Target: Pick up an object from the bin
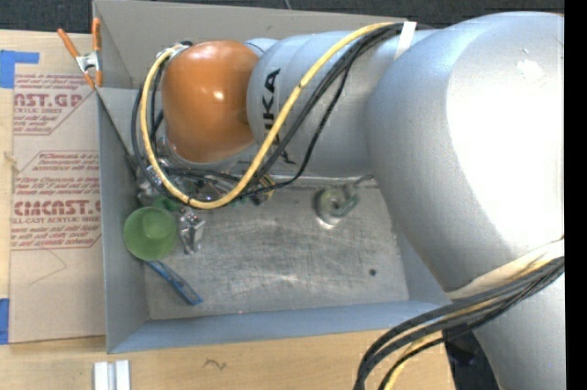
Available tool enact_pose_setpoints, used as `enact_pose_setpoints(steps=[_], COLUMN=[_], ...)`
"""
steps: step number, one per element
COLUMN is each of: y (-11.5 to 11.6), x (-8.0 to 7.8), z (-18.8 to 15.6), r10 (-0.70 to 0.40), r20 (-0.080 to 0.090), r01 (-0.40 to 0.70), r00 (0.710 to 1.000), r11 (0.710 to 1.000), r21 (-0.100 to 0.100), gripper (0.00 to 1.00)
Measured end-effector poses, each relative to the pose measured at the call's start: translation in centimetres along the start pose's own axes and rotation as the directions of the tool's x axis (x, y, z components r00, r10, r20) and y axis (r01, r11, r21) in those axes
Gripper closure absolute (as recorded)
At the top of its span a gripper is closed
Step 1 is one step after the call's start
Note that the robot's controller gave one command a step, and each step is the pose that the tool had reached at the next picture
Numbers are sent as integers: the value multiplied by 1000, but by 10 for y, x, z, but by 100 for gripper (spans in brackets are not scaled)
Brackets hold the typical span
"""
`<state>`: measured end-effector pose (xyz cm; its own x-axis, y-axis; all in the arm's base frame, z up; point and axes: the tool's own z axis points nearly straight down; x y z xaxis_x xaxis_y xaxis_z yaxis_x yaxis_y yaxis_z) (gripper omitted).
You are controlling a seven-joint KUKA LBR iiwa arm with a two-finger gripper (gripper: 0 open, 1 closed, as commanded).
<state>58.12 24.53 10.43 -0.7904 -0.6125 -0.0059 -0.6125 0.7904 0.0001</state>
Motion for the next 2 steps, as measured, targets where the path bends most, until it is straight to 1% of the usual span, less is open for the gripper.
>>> enact_pose_setpoints(steps=[1,2], y=[-11,7], x=[-6,12], z=[22,27], r10=[-326,-512], r20=[18,-3], r01=[326,512], r00=[945,859], r11=[945,859], r21=[5,-2], gripper=[0,0])
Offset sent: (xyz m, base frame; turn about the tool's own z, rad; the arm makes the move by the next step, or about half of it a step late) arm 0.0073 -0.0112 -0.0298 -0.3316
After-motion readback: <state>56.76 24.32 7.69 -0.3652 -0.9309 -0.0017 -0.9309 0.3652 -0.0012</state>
